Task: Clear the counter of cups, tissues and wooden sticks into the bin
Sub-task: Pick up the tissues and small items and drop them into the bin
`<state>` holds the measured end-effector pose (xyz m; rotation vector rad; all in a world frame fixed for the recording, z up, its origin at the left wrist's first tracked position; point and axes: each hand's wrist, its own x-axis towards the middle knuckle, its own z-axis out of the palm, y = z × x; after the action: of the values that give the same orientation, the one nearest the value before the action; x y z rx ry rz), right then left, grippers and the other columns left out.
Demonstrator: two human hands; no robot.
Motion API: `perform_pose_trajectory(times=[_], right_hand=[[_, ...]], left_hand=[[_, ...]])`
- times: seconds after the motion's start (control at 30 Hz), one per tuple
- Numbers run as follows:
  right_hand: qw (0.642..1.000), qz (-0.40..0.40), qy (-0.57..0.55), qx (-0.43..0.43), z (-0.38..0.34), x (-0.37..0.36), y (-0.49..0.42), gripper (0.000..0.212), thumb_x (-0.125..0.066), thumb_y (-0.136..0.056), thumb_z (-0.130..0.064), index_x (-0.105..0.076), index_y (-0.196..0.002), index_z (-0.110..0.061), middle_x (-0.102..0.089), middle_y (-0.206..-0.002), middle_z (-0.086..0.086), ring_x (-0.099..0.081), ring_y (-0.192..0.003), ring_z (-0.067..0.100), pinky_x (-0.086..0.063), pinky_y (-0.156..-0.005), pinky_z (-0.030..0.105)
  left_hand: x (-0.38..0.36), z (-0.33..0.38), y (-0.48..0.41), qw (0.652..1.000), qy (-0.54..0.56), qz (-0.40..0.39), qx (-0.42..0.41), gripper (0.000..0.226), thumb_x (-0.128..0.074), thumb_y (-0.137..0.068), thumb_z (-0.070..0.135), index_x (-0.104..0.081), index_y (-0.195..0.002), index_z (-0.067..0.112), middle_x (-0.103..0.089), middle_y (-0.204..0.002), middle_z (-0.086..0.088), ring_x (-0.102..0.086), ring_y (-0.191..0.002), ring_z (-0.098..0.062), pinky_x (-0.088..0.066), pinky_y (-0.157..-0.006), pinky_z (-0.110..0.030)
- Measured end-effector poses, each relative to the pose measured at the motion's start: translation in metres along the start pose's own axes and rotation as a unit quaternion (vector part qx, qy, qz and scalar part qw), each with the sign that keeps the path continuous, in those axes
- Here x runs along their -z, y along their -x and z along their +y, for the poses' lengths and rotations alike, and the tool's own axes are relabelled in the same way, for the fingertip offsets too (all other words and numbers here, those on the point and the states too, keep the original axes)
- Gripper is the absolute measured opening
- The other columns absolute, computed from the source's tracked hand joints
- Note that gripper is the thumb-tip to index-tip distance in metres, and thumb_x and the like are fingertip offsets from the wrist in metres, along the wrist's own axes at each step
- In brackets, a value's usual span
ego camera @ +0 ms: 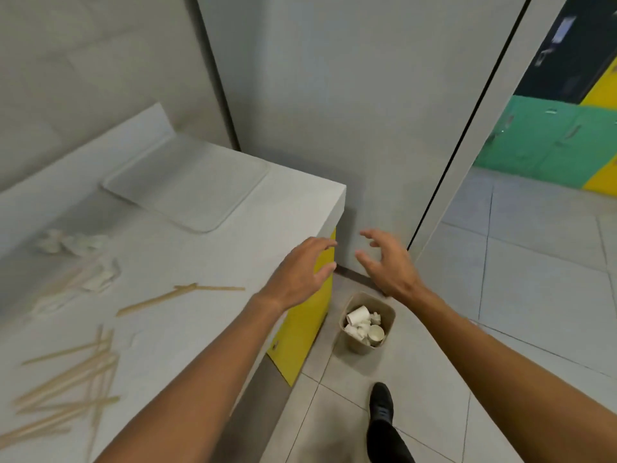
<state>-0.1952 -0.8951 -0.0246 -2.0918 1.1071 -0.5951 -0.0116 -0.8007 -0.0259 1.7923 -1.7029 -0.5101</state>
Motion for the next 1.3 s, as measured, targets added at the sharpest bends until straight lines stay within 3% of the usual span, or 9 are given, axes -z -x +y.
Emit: perform_pose_trajectory(times=[0.33,0.5,0.87,1.03,1.13,1.3], right_hand=[[0.991,-0.005,-0.039,0.128,-0.140,-0.061,0.000,0.035,-0.060,-0.095,-0.024,-0.055,-0.130,-0.025,-0.055,-0.129,-0.004,-0.054,-0.106,0.009,-0.044,-0.090,0.025],[0.981,-0.064,-0.062,0.170,-0.193,-0.111,-0.003,0.035,-0.061,-0.094,-0.022,-0.055,-0.129,-0.027,-0.054,-0.128,-0.009,-0.055,-0.107,0.009,-0.042,-0.088,0.022],[0.939,-0.246,-0.045,0.235,-0.263,-0.213,-0.054,0.036,-0.065,-0.092,-0.026,-0.055,-0.126,-0.034,-0.049,-0.128,-0.012,-0.054,-0.110,0.010,-0.043,-0.092,0.022],[0.915,-0.307,-0.018,0.260,-0.282,-0.259,-0.081,0.036,-0.066,-0.092,-0.026,-0.057,-0.126,-0.032,-0.048,-0.130,-0.009,-0.055,-0.110,0.010,-0.041,-0.089,0.019],[0.896,-0.339,0.007,0.287,-0.288,-0.281,-0.093,0.037,-0.065,-0.091,-0.027,-0.057,-0.127,-0.031,-0.047,-0.131,-0.009,-0.052,-0.112,0.009,-0.040,-0.095,0.021],[0.868,-0.382,0.018,0.318,-0.296,-0.307,-0.102,0.038,-0.070,-0.086,-0.026,-0.063,-0.123,-0.027,-0.051,-0.122,-0.004,-0.051,-0.111,0.007,-0.042,-0.102,0.029]], left_hand=[[0.141,-0.037,0.107,0.987,-0.079,0.117,0.071,0.038,-0.055,-0.097,0.033,-0.049,-0.134,0.029,-0.053,-0.127,0.011,-0.047,-0.121,-0.007,-0.040,-0.103,-0.030],[0.194,-0.074,0.165,0.972,-0.095,0.151,0.150,0.037,-0.054,-0.097,0.033,-0.047,-0.134,0.032,-0.050,-0.125,0.013,-0.045,-0.121,-0.006,-0.037,-0.100,-0.026],[0.245,-0.162,0.233,0.918,-0.122,0.197,0.323,0.040,-0.058,-0.093,0.027,-0.047,-0.131,0.034,-0.048,-0.127,0.011,-0.043,-0.125,-0.011,-0.038,-0.102,-0.031],[0.264,-0.190,0.241,0.901,-0.128,0.198,0.363,0.039,-0.060,-0.093,0.027,-0.050,-0.130,0.031,-0.049,-0.125,0.010,-0.044,-0.123,-0.010,-0.037,-0.098,-0.024],[0.269,-0.203,0.237,0.893,-0.119,0.206,0.382,0.037,-0.063,-0.092,0.027,-0.054,-0.127,0.030,-0.050,-0.120,0.008,-0.048,-0.118,-0.012,-0.039,-0.096,-0.023],[0.261,-0.218,0.230,0.896,-0.104,0.177,0.394,0.041,-0.067,-0.086,0.035,-0.058,-0.126,0.034,-0.050,-0.113,0.006,-0.048,-0.115,-0.013,-0.042,-0.100,-0.032]])
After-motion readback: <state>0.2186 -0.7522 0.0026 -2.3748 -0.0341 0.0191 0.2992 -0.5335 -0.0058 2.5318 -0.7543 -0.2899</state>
